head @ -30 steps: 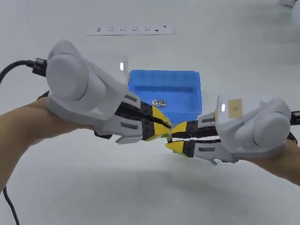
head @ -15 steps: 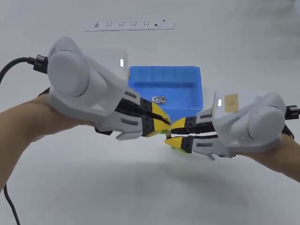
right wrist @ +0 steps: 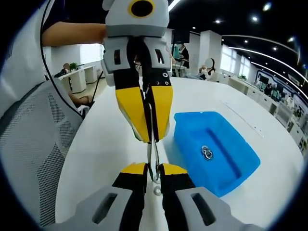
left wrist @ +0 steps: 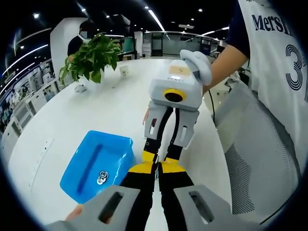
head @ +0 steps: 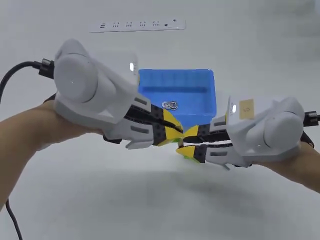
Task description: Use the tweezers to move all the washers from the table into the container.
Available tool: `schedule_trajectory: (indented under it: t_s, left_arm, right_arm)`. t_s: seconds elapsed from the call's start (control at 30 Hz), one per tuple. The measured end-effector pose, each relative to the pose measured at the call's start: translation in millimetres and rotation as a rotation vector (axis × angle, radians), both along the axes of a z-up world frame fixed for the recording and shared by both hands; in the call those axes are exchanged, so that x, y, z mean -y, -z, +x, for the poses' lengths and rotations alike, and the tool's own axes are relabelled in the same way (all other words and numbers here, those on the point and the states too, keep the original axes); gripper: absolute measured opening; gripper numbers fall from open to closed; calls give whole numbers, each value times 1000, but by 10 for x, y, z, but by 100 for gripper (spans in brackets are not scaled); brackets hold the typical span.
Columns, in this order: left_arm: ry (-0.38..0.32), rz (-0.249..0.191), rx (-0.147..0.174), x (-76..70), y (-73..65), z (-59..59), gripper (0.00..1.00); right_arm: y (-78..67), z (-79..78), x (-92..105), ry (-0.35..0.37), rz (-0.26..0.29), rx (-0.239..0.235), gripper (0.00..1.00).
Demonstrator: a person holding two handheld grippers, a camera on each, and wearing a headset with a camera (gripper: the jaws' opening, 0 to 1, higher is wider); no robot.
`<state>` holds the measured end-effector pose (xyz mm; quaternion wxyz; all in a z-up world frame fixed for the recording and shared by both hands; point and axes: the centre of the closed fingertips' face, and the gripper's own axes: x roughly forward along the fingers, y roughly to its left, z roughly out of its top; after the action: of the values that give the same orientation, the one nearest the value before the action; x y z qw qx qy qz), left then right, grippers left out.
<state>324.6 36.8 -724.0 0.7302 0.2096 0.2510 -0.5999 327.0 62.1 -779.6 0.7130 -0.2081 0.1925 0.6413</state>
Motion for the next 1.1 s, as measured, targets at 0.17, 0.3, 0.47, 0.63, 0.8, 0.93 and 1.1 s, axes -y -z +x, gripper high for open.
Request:
schedule_trajectory:
  t_s: [0.17,0.3,0.47,0.63,0.8,0.93,1.1]
  left_arm:
    - [4,-3,-8,6,0,-6,6]
    - [6,-7,-11,16,-2,-11,6]
    - [3,-8,-16,4,-1,-6,6]
    - [-2,-22,-33,6,-1,-18,7]
    - [4,-12,-30,0,-7,-30,6]
    - [1,-21,-27,-18,-72,-41,6]
    - [10,-20,-10,-21,-168,-50,6]
  right_arm:
    - [-17,-4,-7,-3,-1,-13,12]
    - [-48,-9,-32,-18,8,-14,12]
    - [-40,-5,-37,-15,7,-30,11]
    - [-40,-12,-35,-17,-1,-24,11]
    - [-48,-33,-39,-24,-11,-25,11]
    - [-112,-43,-39,-22,-3,-19,11]
    - [-208,-45,-52,-31,-6,6,11]
